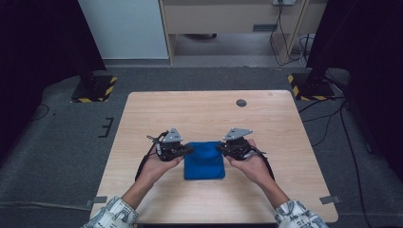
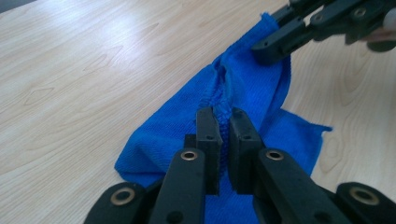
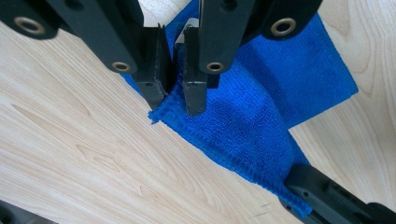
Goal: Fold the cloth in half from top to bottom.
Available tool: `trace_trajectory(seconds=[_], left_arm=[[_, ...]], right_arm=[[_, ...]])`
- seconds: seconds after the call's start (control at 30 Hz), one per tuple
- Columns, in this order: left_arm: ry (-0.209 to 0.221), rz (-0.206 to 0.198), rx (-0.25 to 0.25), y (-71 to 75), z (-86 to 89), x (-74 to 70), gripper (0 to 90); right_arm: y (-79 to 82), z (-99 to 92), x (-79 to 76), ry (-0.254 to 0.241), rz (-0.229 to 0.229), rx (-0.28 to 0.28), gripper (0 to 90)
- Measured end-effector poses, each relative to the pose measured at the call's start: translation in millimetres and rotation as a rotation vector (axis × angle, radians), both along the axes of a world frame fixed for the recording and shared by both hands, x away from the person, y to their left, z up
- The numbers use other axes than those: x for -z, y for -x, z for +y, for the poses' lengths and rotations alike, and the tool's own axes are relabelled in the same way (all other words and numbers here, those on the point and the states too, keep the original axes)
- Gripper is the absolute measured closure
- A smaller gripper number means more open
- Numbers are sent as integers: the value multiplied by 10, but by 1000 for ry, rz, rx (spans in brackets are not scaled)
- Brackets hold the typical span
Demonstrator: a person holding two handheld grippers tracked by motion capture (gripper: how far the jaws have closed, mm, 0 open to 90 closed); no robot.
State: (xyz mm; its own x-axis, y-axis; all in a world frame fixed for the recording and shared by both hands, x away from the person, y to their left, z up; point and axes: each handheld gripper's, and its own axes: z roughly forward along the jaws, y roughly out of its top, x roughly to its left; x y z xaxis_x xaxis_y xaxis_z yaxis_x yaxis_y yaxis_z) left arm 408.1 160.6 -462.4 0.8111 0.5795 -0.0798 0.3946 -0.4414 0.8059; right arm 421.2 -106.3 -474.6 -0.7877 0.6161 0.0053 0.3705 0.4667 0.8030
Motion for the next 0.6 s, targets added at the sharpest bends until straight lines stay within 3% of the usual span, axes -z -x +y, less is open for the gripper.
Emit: trace_trajectory(seconds=[0.23, 0.6], left_arm=[[7, 9, 7, 63, 32, 26, 843], [11, 14, 19, 211, 41, 181, 827]], right_arm=[[79, -24, -41, -17, -11, -15, 826], [261, -6, 67, 0, 0, -36, 810]])
